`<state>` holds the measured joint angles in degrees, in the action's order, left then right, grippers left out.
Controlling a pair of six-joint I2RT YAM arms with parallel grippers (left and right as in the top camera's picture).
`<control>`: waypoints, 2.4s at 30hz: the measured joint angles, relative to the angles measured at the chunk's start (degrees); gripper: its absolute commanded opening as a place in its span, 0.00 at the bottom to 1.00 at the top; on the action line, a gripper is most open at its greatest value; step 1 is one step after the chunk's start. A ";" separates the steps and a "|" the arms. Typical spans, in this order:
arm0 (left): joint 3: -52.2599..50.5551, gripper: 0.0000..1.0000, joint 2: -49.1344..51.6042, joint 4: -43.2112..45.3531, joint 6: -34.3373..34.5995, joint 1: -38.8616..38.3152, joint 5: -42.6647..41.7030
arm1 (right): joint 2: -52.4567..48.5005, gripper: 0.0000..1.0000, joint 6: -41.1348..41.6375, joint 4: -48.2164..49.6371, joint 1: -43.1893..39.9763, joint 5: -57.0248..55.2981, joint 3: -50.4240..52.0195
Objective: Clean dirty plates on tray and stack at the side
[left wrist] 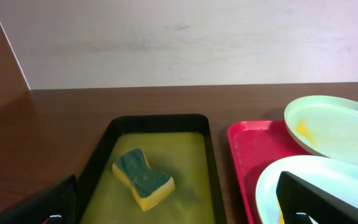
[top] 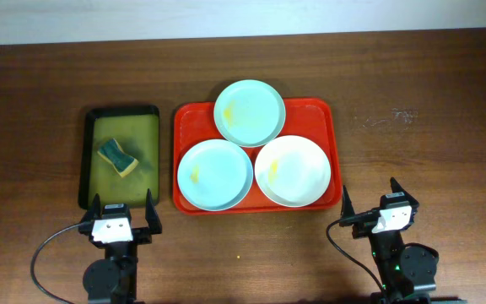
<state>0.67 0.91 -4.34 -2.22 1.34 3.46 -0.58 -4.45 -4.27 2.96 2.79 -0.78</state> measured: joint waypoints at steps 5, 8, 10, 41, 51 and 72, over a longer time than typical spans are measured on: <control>0.00 0.99 0.00 0.00 0.00 0.00 0.00 | 0.00 0.99 0.02 0.00 0.00 0.00 0.00; 0.00 0.99 0.00 0.00 0.00 0.00 0.00 | 0.00 0.99 0.00 0.00 0.00 0.00 0.00; 0.00 0.99 0.00 0.00 0.00 0.00 -0.04 | 0.00 0.99 0.04 0.00 0.00 0.00 0.00; 29.35 0.99 19.26 29.24 -2.47 -0.11 -78.77 | -0.37 0.99 0.02 0.00 0.00 0.00 0.00; 43.69 0.99 43.60 5.29 3.50 3.04 -75.45 | -0.39 0.99 0.02 0.00 0.00 0.00 0.00; 59.84 0.99 61.99 -34.69 3.28 3.08 -24.98 | -0.37 0.99 0.02 0.00 0.00 0.00 0.00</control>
<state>60.51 62.89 -39.03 1.06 4.43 -21.52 -0.95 -4.43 -4.27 2.96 2.79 -0.78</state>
